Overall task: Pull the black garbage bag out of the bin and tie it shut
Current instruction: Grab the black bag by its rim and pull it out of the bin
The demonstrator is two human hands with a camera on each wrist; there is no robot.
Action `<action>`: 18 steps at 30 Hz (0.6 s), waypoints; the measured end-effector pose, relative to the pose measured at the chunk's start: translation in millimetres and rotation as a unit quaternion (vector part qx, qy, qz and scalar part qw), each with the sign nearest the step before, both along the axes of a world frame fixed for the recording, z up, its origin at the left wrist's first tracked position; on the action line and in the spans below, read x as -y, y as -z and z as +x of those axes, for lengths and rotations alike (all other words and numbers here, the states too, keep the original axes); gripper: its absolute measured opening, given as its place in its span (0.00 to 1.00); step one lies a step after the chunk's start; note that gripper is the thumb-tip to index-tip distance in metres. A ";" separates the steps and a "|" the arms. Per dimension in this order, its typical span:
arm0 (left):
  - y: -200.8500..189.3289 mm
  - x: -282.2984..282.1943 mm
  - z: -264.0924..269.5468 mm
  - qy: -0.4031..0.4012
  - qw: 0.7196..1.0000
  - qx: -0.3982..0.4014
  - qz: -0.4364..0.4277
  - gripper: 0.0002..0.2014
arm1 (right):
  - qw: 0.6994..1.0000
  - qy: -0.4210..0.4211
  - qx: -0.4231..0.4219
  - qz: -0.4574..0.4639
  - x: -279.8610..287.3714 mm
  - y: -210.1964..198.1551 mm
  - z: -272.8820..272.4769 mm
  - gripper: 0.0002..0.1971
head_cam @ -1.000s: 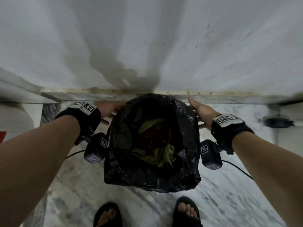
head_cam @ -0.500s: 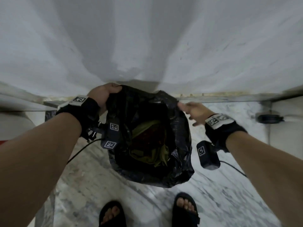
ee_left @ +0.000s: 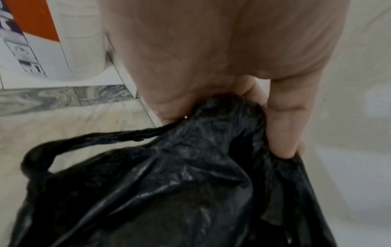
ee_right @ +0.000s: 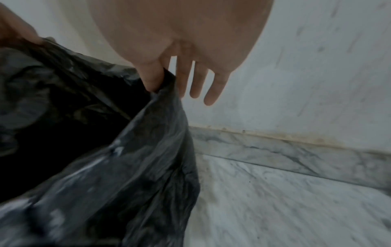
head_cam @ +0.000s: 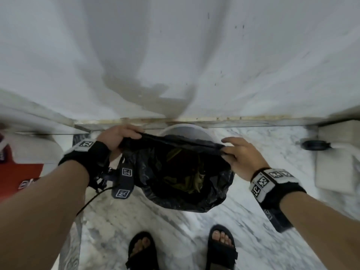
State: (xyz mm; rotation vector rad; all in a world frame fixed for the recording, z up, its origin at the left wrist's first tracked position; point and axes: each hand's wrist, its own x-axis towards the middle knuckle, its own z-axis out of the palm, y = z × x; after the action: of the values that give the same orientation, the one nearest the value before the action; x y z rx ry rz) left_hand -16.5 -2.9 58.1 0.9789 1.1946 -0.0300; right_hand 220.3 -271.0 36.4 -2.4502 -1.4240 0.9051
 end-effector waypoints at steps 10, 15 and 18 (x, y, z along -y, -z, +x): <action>3.4 15.6 -29.9 0.167 0.969 -0.161 0.081 0.11 | 0.979 0.152 -0.115 -0.070 -4.9 -3.5 -36.5 0.18; -0.2 21.3 -54.6 0.358 0.858 -0.309 0.201 0.10 | 0.975 -0.068 0.056 -0.205 -6.3 -8.5 -49.4 0.16; -10.6 18.4 -73.6 0.413 0.813 -0.359 0.201 0.16 | 0.977 -0.066 0.071 -0.191 0.9 -21.2 -51.5 0.11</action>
State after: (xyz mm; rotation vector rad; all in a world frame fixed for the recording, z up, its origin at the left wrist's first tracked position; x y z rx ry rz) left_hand -90.1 -21.2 68.7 1.9194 1.3741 -0.9517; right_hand 168.8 -271.9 57.6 -2.7700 -1.6048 1.1461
